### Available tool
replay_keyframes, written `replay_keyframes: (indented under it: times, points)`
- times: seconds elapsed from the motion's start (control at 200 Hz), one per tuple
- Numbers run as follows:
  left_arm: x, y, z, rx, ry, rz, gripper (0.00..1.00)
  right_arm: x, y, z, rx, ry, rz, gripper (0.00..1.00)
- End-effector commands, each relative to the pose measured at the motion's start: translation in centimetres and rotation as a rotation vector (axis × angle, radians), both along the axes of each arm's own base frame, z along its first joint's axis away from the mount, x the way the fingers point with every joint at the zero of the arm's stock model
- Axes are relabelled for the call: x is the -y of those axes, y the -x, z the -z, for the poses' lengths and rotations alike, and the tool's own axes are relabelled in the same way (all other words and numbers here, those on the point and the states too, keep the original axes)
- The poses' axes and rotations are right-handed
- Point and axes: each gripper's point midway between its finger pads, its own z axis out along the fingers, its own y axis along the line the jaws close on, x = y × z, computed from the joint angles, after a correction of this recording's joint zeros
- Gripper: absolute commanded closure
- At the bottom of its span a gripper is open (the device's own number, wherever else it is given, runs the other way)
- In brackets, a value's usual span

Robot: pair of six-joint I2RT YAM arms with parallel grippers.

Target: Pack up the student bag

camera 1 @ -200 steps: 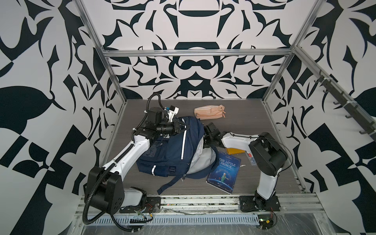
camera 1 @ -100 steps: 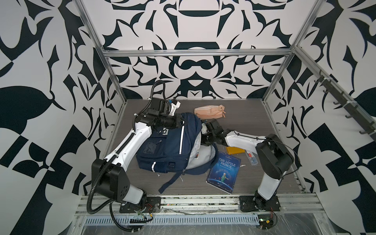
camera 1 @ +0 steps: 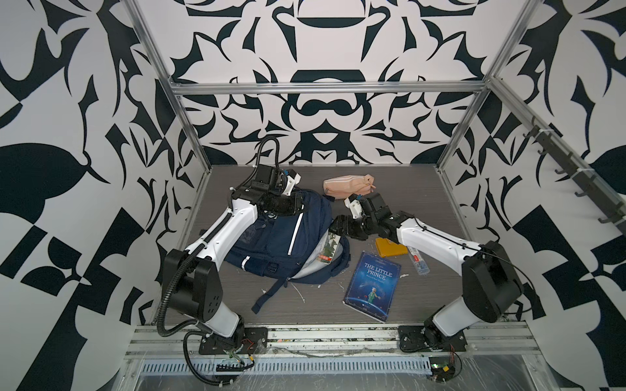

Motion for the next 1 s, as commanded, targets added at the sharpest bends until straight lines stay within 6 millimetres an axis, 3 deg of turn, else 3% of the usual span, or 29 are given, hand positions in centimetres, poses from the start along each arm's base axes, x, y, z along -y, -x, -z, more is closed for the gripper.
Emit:
replay_keyframes:
  times: [0.0, 0.23, 0.325, 0.5, 0.615, 0.715, 0.87, 0.995]
  points:
    - [1.1, 0.0, -4.8, 0.12, 0.14, 0.048, 1.0, -0.3, -1.2, 0.4, 0.016, 0.024, 0.006, 0.16]
    - [1.4, 2.7, -7.0, 0.127, 0.212, 0.127, 1.0, 0.8, -2.0, -1.3, 0.047, 0.039, 0.064, 0.16]
    - [1.4, 4.1, -7.5, 0.125, 0.246, 0.156, 1.0, 2.8, -1.6, -2.0, 0.054, 0.071, 0.099, 0.16]
    - [1.7, 5.7, -8.9, 0.126, 0.309, 0.209, 1.0, 6.9, -1.3, -0.8, -0.005, 0.081, 0.165, 0.18]
    - [1.8, 6.2, -9.3, 0.119, 0.329, 0.229, 1.0, 6.0, -1.0, -1.7, -0.003, 0.046, 0.086, 0.18]
    - [1.9, 6.3, -9.6, 0.112, 0.348, 0.237, 1.0, 5.6, 0.2, -0.4, -0.062, 0.071, 0.009, 0.17]
    - [1.9, 6.3, -9.9, 0.115, 0.357, 0.231, 1.0, 5.7, 2.2, -0.5, -0.061, 0.044, -0.023, 0.22]
    - [2.0, 6.3, -10.0, 0.109, 0.372, 0.233, 1.0, 5.9, 3.2, 0.7, -0.076, 0.061, -0.041, 0.26]
